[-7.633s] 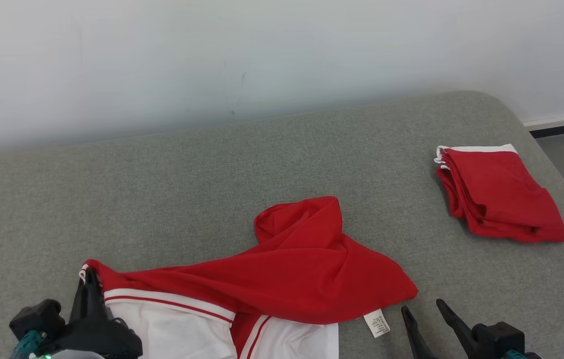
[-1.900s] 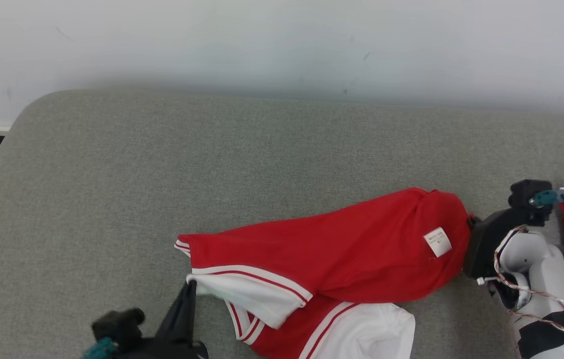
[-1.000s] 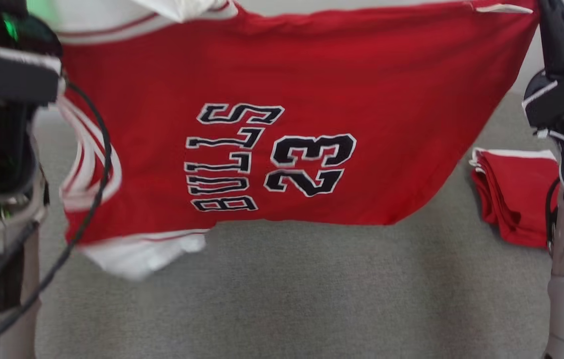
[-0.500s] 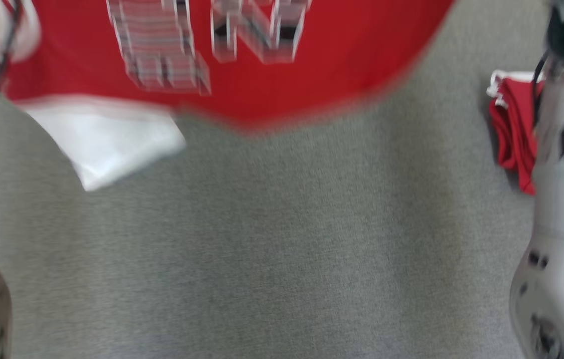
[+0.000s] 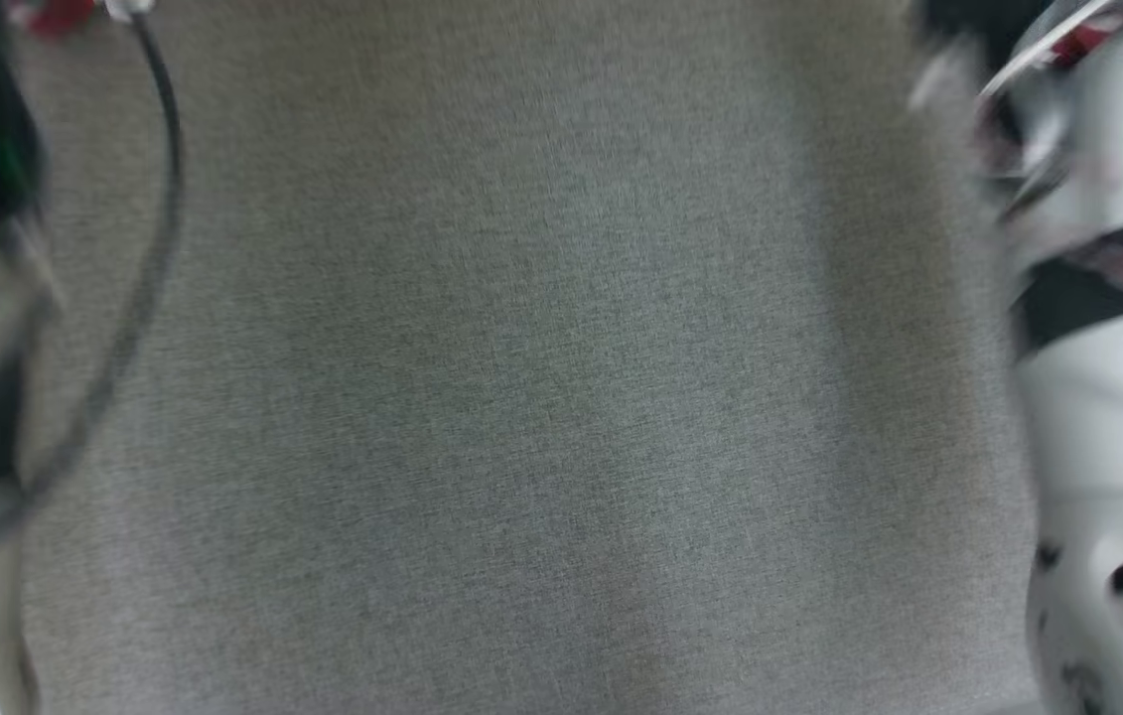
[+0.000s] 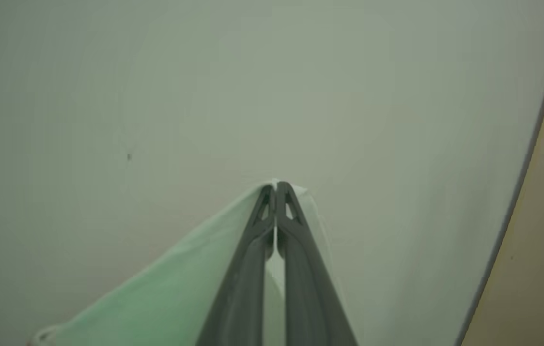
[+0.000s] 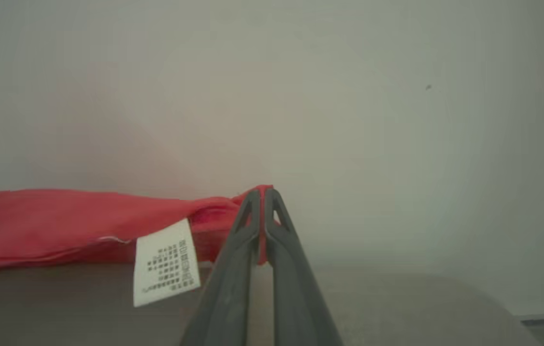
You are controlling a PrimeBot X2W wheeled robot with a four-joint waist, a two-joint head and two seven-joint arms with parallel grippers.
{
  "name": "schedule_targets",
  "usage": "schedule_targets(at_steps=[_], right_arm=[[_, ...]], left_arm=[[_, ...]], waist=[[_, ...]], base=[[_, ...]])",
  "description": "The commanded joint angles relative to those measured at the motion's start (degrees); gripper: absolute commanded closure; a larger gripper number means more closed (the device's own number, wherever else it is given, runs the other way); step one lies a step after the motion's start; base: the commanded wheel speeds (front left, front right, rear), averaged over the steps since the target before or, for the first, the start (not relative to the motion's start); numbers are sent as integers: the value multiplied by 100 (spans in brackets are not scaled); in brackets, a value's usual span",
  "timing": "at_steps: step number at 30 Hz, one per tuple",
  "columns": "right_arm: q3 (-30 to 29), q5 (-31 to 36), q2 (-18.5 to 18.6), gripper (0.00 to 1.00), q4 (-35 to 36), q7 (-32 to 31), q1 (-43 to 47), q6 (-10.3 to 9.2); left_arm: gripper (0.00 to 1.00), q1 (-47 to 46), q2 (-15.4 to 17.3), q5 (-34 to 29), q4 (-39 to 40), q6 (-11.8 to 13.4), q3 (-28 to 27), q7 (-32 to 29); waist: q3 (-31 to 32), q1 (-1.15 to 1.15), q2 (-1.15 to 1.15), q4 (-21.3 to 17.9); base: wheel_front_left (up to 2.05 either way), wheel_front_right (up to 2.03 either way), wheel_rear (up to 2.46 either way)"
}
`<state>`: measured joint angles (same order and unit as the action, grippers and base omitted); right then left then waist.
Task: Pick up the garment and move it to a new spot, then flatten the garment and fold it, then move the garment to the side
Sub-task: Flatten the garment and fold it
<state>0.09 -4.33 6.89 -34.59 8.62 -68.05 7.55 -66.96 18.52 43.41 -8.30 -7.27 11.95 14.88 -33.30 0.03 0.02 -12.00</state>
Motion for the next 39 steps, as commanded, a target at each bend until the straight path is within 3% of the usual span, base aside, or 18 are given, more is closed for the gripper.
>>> schedule_targets(at_steps=[1,4,8,13,20,30,39], right_arm=[[205,-48,64,100,-182,-26,220,-12],[590,-364,181,100,-545,-269,660,-11],[1067,-963,480,100,-651,-947,1285,-12],[1143,-1713,779,100,-234,-1594,1929,-12],[852,-2331,951,100,702,-2864,3436,-12],[-352,-1871,380,100,1354,-3216,4997,-12],[-906,-1650,-57,100,1653,-3509,5873,-12]], left_arm=[[100,480,81,145,136,-22,-35,34],[100,1613,11,431,427,-23,-169,28],[100,3032,-14,879,769,-18,56,27],[100,4127,13,1522,1008,-18,115,27],[100,5767,-15,2470,831,-7,183,-16],[100,7513,230,4509,1324,-13,553,-1092],[100,8512,533,5272,1491,-13,797,-1997]], waist=[[-165,-3,-2,-121],[-34,-3,-2,-60],[289,-3,-2,135],[639,-3,-2,295],[1704,-3,-2,500],[2857,-3,-2,745],[3372,-3,-2,995]], base=[[0,0,0],[0,0,0],[0,0,0],[0,0,0],[0,0,0],[0,0,0],[0,0,0]])
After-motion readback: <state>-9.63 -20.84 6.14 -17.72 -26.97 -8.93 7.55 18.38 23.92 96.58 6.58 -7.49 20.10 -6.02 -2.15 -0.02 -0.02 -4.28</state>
